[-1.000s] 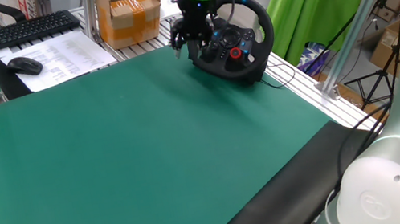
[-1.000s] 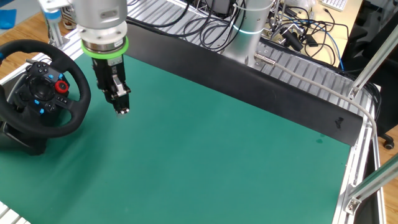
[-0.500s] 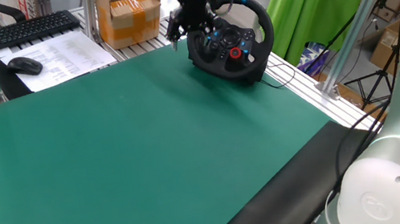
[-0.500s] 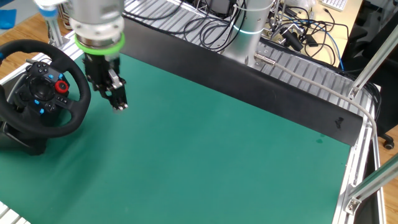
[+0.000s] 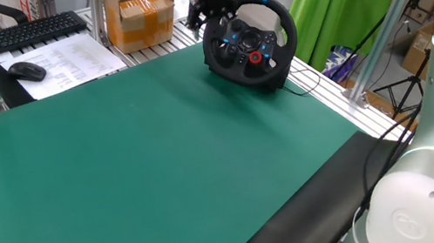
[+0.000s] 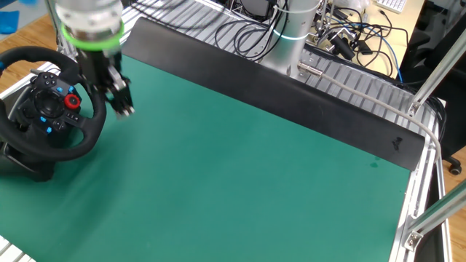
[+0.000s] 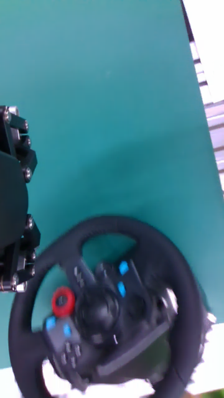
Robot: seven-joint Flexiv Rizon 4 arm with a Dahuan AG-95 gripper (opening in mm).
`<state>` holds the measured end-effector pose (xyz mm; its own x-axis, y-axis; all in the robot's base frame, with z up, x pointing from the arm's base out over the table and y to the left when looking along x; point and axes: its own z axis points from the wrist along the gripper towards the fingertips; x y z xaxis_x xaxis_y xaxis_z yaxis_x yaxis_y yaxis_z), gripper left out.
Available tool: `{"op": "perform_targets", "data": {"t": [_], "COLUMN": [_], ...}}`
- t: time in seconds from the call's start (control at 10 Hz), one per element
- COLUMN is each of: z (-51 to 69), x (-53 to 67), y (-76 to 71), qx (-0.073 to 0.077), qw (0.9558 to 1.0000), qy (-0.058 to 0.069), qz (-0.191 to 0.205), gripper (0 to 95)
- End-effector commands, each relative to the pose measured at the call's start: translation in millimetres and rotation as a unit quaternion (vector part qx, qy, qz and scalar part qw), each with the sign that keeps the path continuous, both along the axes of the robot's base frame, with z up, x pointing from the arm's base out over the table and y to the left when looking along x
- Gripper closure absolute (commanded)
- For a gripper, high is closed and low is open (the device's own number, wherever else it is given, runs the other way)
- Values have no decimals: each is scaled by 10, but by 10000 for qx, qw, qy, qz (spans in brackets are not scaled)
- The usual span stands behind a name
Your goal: Rotate the steering wheel 90 degrees counterclockwise
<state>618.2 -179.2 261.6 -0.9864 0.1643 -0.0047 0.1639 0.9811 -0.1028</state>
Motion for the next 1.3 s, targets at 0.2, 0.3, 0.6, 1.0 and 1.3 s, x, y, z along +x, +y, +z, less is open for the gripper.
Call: {"op": "perform_targets", "data": {"t": [0.2, 0.3, 0.6, 1.0, 1.3], "z": [143, 179, 270, 362, 385], "x": [48, 26, -55, -16, 0], "y": [-564, -732, -1010, -1320, -1436], "qx": [12, 13, -46, -60, -143], "qw": [9982, 9969, 9940, 9878, 9841], "qy": [197, 219, 284, 334, 350], "qz": [573, 761, 1054, 1519, 1737], "gripper": [190, 190, 190, 380, 380]}}
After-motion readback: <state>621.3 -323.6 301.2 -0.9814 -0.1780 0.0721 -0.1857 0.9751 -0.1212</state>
